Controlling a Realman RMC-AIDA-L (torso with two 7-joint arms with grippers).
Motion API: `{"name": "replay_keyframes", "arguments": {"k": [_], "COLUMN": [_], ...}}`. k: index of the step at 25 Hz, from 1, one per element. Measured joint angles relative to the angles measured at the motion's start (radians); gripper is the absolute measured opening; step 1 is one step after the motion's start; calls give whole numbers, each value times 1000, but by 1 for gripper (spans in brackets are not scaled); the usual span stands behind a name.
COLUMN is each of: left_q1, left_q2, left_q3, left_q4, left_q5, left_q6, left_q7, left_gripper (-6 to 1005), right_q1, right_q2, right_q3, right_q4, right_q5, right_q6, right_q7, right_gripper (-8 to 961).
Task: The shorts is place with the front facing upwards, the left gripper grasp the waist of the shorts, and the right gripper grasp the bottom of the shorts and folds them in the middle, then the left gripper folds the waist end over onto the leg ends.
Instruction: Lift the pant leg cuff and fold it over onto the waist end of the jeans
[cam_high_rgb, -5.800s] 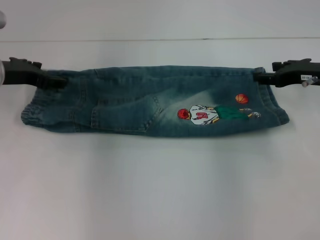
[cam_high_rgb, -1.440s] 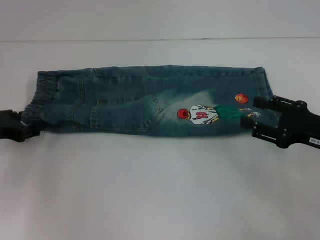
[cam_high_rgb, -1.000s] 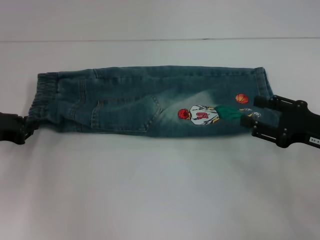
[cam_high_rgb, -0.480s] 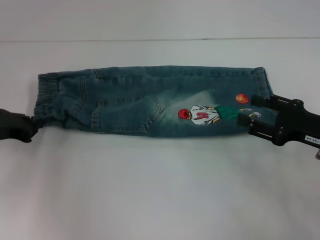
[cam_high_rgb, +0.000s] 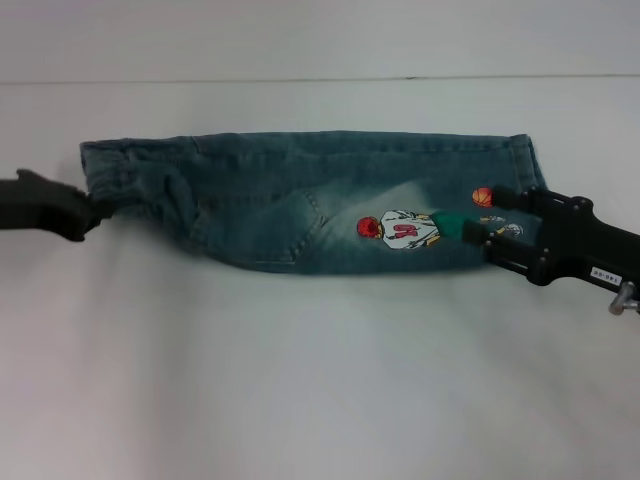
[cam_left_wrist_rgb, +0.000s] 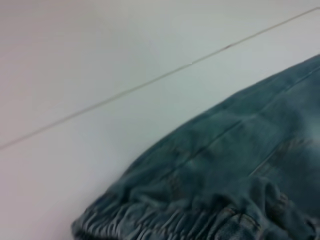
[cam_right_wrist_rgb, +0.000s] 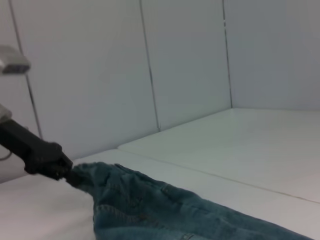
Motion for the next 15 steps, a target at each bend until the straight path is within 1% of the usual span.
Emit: {"name": "replay_keyframes", "arguments": {"k": [2,6,12,13,15], "left_q1": [-11,-39,-122,-131,-149], "left_q2": [-4,-24,-31,-32,-33], "left_q3": [4,4,3,4,4], "left_q4": [53,147,170,170,172], "left_q5": [1,-4,-7,-7,-7], "left_q6": [43,93,140,141,144], "left_q7": [-38,-101,-161,-167,-176], "left_gripper": [49,49,50,50,50], "right_q1": [9,35,80,89,92], "right_q2": [0,1,3,4,5], "right_q3": [0,0,1,1,1], "right_q4": [30,85,218,255,276], "right_q5": [13,25,103,138,166], "right_q6": [12,39,74,82,88], "right_q7": [-20,-62,-204,-259,-288], "right_gripper": [686,680,670,669,666]}}
